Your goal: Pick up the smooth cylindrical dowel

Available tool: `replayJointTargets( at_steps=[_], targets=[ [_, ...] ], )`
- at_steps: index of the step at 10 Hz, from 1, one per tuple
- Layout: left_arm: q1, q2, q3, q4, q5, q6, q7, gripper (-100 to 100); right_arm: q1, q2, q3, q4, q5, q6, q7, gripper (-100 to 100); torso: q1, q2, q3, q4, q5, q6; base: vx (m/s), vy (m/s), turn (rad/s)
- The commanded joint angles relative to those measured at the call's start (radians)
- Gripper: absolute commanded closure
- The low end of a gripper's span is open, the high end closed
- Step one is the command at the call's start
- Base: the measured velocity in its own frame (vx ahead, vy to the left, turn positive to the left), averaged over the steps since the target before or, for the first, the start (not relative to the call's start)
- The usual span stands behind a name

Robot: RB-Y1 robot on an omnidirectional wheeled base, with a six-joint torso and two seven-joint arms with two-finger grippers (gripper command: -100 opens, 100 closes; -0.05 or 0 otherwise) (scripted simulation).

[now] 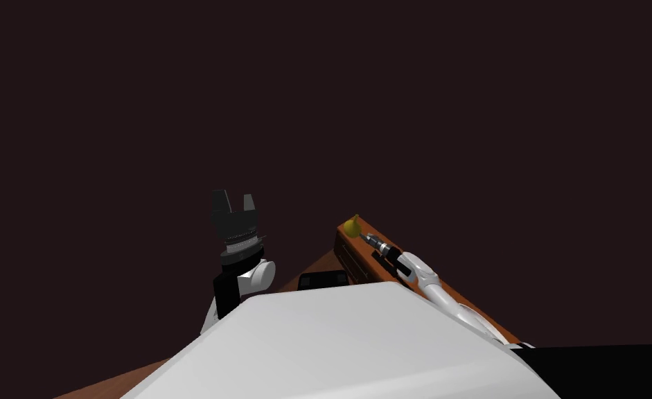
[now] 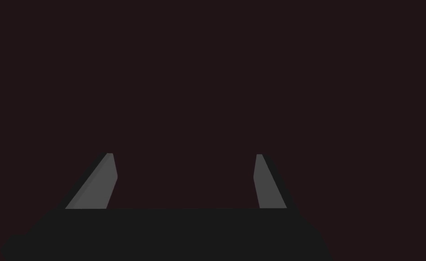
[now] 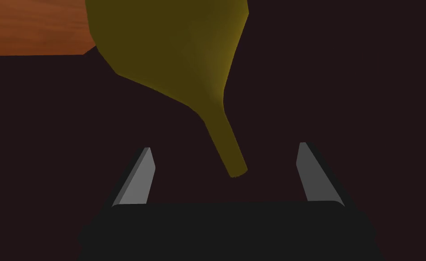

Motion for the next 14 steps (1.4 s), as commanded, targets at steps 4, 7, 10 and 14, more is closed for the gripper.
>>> replayJointTargets(
  at_steps=[4,7,10,14],
  targets=[
    [0.000,0.000,0.000,0.000,0.000,0.000,0.000,0,-0.008,-0.034,0.015,0.127,0.050,-0.031,-0.005,-100,0.001,0.000,0.000,0.000,0.000,0.000,0.019,-0.019,0.103],
    [0.000,0.000,0.000,0.000,0.000,0.000,0.000,0,-0.004,-0.080,0.045,0.217,0.117,-0.052,-0.020,-100,0.000,0.000,0.000,0.000,0.000,0.001,0.029,-0.025,0.197],
    [0.000,0.000,0.000,0.000,0.000,0.000,0.000,0,0.000,-0.101,0.059,0.288,0.147,-0.062,-0.027,-100,0.001,0.000,0.000,0.000,0.000,0.001,0.023,-0.017,0.114],
    [0.000,0.000,0.000,0.000,0.000,0.000,0.000,0,0.005,-0.122,0.073,0.342,0.177,-0.072,-0.034,-100,0.001,0.000,0.000,0.000,0.000,0.000,0.019,-0.017,0.138]
  ],
)
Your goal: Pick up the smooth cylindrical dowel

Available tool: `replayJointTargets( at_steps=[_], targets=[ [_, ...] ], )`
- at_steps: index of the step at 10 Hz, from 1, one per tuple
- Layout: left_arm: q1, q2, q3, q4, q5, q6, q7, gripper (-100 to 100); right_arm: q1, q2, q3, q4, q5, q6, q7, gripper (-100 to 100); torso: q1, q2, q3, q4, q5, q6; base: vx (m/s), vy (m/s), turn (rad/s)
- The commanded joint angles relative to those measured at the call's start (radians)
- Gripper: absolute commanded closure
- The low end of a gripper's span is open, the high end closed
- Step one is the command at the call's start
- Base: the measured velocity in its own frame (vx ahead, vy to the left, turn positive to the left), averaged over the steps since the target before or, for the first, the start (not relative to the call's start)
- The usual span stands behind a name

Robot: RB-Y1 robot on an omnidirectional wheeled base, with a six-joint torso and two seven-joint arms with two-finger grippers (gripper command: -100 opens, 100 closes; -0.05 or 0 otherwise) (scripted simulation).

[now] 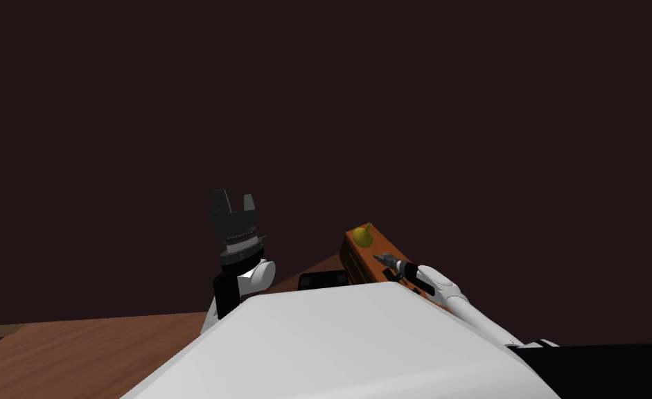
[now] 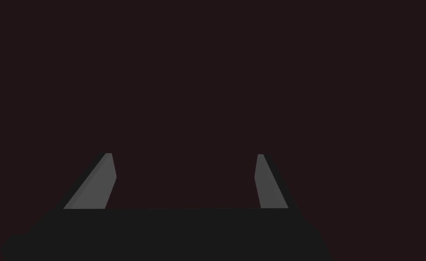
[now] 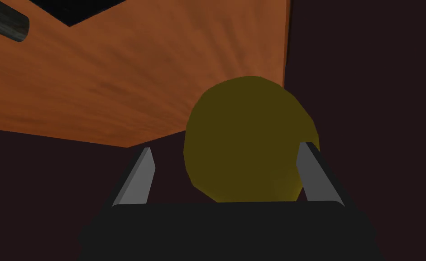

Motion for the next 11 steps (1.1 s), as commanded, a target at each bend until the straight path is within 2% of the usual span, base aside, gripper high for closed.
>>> replayJointTargets(
  at_steps=[1,2,4,7,9,10,11],
  targets=[
    [0.000,0.000,0.000,0.000,0.000,0.000,0.000,0,-0.001,0.002,0.003,0.035,0.005,-0.002,0.005,-100,0.000,0.000,0.000,0.000,0.000,0.000,0.015,-0.013,-0.022],
    [0.000,0.000,0.000,0.000,0.000,0.000,0.000,0,0.005,-0.017,0.017,0.076,0.033,-0.012,-0.003,-100,0.000,0.000,0.000,0.000,0.000,0.000,0.022,-0.016,0.243],
    [0.000,0.000,0.000,0.000,0.000,0.000,0.000,0,0.005,-0.017,0.017,0.090,0.033,-0.012,-0.003,-100,0.000,0.000,0.000,0.000,0.000,0.000,0.020,-0.020,0.066],
    [0.000,0.000,0.000,0.000,0.000,0.000,0.000,0,0.020,-0.046,0.045,0.175,0.083,-0.033,-0.017,-100,0.000,0.000,0.000,0.000,0.000,0.000,0.024,-0.021,0.229],
    [0.000,0.000,0.000,0.000,0.000,0.000,0.000,0,0.020,-0.046,0.045,0.186,0.083,-0.033,-0.017,-100,-0.001,0.000,0.000,0.000,0.000,0.000,0.022,-0.027,0.027],
    [0.000,0.000,0.000,0.000,0.000,0.000,0.000,0,0.029,-0.056,0.059,0.218,0.105,-0.043,-0.023,-100,0.000,0.000,0.000,0.000,0.000,0.000,0.017,-0.015,0.276],
    [0.000,0.000,0.000,0.000,0.000,0.000,0.000,0,0.029,-0.056,0.059,0.241,0.105,-0.043,-0.023,-100,0.000,0.000,0.000,0.000,0.000,-0.001,0.022,-0.027,0.128]
  ],
)
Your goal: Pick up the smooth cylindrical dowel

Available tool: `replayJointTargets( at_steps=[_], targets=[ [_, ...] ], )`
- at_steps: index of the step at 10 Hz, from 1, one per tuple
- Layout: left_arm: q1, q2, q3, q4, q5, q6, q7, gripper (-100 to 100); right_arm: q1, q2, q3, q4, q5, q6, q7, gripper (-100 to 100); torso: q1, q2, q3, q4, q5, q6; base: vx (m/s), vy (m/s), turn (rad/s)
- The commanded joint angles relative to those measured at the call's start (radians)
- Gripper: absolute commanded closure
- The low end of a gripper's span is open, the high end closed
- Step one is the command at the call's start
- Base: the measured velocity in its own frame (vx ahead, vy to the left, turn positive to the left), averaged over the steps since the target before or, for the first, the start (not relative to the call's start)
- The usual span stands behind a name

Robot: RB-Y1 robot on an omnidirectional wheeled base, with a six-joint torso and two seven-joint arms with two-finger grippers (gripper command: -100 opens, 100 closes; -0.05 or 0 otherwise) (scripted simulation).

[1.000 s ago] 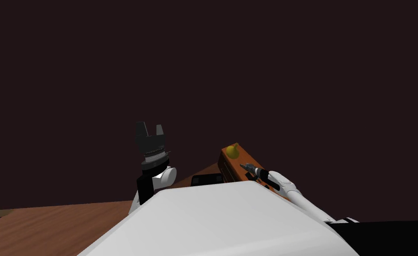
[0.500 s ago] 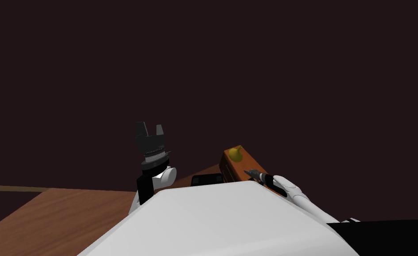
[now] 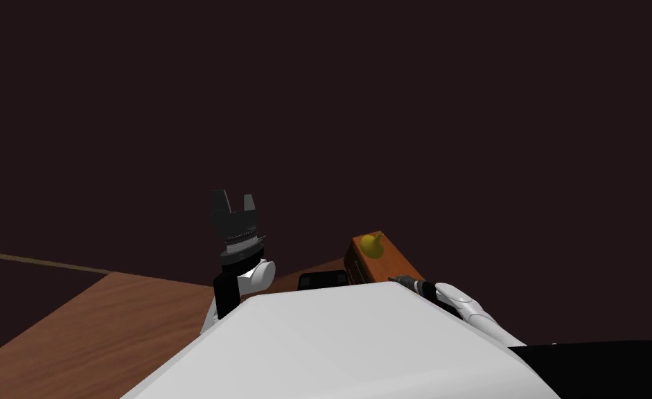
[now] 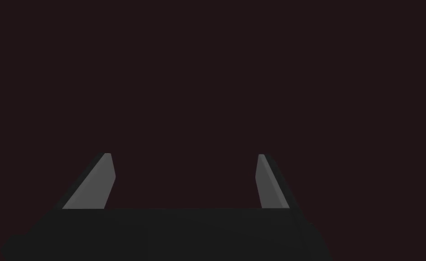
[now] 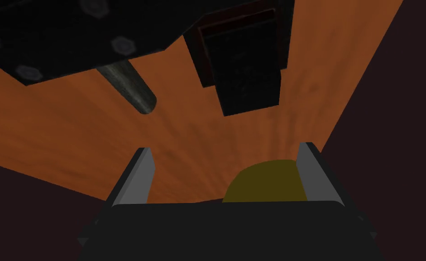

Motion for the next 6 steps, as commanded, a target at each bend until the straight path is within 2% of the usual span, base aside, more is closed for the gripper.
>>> replayJointTargets(
  at_steps=[1,2,3,4,6],
  targets=[
    [0.000,0.000,0.000,0.000,0.000,0.000,0.000,0,0.010,-0.018,0.020,0.050,0.025,-0.012,-0.021,-100,0.000,0.000,0.000,0.000,0.000,0.000,0.027,-0.032,0.211],
    [0.000,0.000,0.000,0.000,0.000,0.000,0.000,0,0.010,-0.018,0.020,0.053,0.025,-0.012,-0.021,-100,-0.001,0.000,0.000,0.000,0.000,-0.001,0.023,-0.034,0.121],
    [0.000,0.000,0.000,0.000,0.000,0.000,0.000,0,0.021,-0.022,0.035,0.079,0.043,-0.023,-0.027,-100,-0.001,0.000,0.000,0.000,0.000,0.000,0.025,-0.029,0.186],
    [0.000,0.000,0.000,0.000,0.000,0.000,0.000,0,0.021,-0.022,0.035,0.094,0.043,-0.023,-0.027,-100,0.000,0.000,0.000,0.000,0.000,-0.001,0.024,-0.026,0.134],
    [0.000,0.000,0.000,0.000,0.000,0.000,0.000,0,0.044,-0.025,0.066,0.161,0.072,-0.045,-0.039,-100,0.000,-0.001,-0.001,0.000,0.000,-0.001,0.040,-0.028,0.244]
  ],
)
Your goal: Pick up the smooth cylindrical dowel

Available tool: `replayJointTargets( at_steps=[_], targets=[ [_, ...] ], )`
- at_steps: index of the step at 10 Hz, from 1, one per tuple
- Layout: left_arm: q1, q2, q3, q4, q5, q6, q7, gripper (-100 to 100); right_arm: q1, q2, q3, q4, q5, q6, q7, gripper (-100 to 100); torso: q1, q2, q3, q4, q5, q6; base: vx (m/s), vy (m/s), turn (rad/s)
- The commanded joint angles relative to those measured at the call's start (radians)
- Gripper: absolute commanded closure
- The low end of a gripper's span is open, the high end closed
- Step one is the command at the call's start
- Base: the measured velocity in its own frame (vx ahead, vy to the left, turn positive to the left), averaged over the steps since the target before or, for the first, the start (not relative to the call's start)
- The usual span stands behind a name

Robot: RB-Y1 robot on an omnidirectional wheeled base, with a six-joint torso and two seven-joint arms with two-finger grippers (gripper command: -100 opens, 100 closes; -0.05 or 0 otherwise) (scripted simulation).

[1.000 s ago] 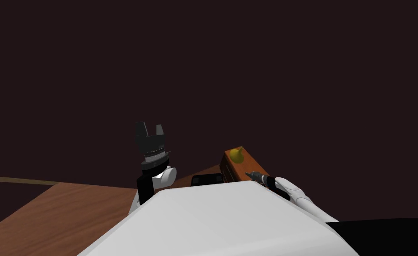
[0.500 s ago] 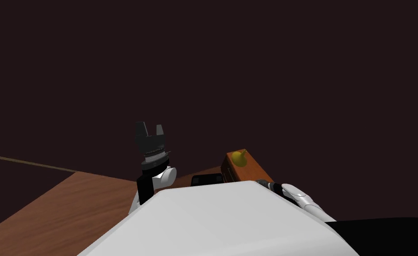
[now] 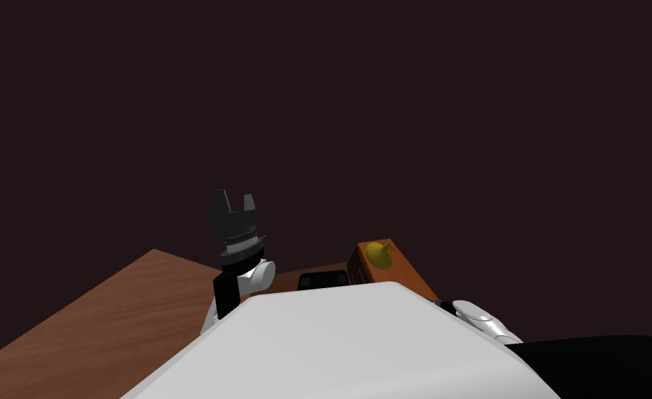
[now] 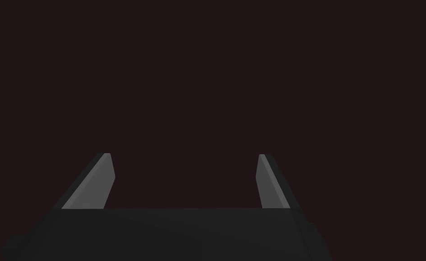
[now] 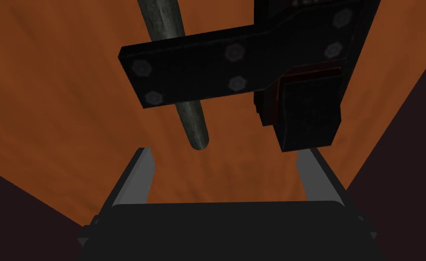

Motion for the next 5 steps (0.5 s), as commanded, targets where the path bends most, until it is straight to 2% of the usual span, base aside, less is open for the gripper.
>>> replayJointTargets(
  at_steps=[1,2,4,5],
  targets=[
    [0.000,0.000,0.000,0.000,0.000,0.000,0.000,0,-0.010,0.014,0.004,0.050,0.005,-0.012,0.019,-100,0.000,0.000,0.000,0.000,0.000,0.000,0.034,-0.037,0.114],
    [0.000,0.000,0.000,0.000,0.000,0.000,0.000,0,-0.010,0.014,0.004,0.060,0.005,-0.012,0.019,-100,0.000,0.000,0.000,0.000,0.000,0.001,0.013,-0.017,-0.007],
    [0.000,0.000,0.000,0.000,0.000,0.000,0.000,0,0.013,0.012,0.032,0.118,0.026,-0.032,0.010,-100,0.001,0.002,0.001,0.000,-0.001,0.001,0.023,-0.006,0.243],
    [0.000,0.000,0.000,0.000,0.000,0.000,0.000,0,0.013,0.012,0.032,0.118,0.026,-0.032,0.010,-100,-0.002,0.002,0.000,-0.002,-0.003,0.003,0.028,-0.012,0.053]
  ],
)
